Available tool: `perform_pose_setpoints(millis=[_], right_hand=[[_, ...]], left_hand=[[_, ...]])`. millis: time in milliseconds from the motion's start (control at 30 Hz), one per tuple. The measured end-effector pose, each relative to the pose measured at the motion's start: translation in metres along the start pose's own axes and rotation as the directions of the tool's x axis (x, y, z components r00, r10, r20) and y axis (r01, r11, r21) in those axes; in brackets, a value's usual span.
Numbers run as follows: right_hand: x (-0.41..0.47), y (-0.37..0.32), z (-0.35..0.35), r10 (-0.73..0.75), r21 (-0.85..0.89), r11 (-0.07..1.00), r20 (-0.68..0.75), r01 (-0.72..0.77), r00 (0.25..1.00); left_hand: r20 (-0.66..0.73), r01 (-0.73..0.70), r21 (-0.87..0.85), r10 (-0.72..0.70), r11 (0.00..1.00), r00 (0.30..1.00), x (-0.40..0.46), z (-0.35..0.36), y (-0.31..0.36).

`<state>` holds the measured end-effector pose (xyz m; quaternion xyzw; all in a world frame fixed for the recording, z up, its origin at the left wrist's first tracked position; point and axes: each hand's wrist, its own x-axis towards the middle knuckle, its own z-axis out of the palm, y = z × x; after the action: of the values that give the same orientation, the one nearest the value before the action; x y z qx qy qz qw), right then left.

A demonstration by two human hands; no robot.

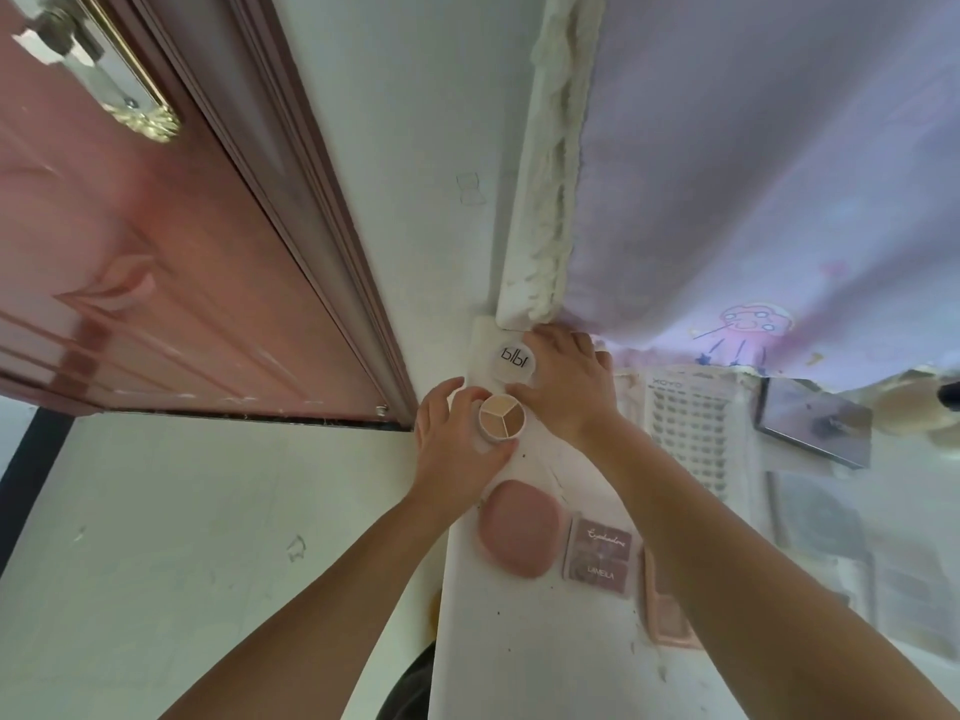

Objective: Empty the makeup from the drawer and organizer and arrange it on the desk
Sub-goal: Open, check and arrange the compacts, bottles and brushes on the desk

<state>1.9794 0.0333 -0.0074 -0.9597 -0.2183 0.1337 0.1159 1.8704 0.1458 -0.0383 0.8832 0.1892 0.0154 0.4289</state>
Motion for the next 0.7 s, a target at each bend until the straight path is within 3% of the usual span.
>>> perform_pose_setpoints(millis=[67,167,233,367,500,600,700], right_hand=[[-0.006,0.006,-0.014,-0.024,0.114,0.993,0.009,0.023,1.0],[-0.023,0.029,-0.037,-0.037,0.26,0.964,-0.088,0.059,0.995],[-0.034,0.042,-0.041,-0.051,0.228,0.972,-0.05,0.061,0.997],[-0.042,0.047,-0.021,-0.172,-0.009,0.985,0.067,0.173,0.983],[-0.04,0.047,-0.011,-0.22,-0.155,0.963,0.006,0.218,0.975],[-0.041,0.048,-0.011,-0.256,-0.143,0.958,-0.037,0.248,0.966],[-0.049,0.049,-0.025,-0.211,0.038,0.976,-0.118,0.216,0.97]], left_hand=[[0.02,-0.006,0.002,0.006,1.0,1.0,0.0,0.0,0.0],[0.064,0.012,-0.03,-0.01,0.999,0.998,-0.001,-0.005,-0.002],[0.026,-0.013,-0.053,0.014,0.999,1.0,-0.004,-0.009,-0.002],[-0.112,-0.15,-0.005,0.148,0.989,0.983,-0.008,-0.008,0.006],[-0.095,-0.307,0.136,0.32,0.942,0.943,0.0,0.0,0.012],[-0.075,-0.348,0.194,0.368,0.917,0.927,0.005,0.004,0.014],[-0.094,-0.313,0.135,0.326,0.94,0.941,0.001,-0.001,0.029]])
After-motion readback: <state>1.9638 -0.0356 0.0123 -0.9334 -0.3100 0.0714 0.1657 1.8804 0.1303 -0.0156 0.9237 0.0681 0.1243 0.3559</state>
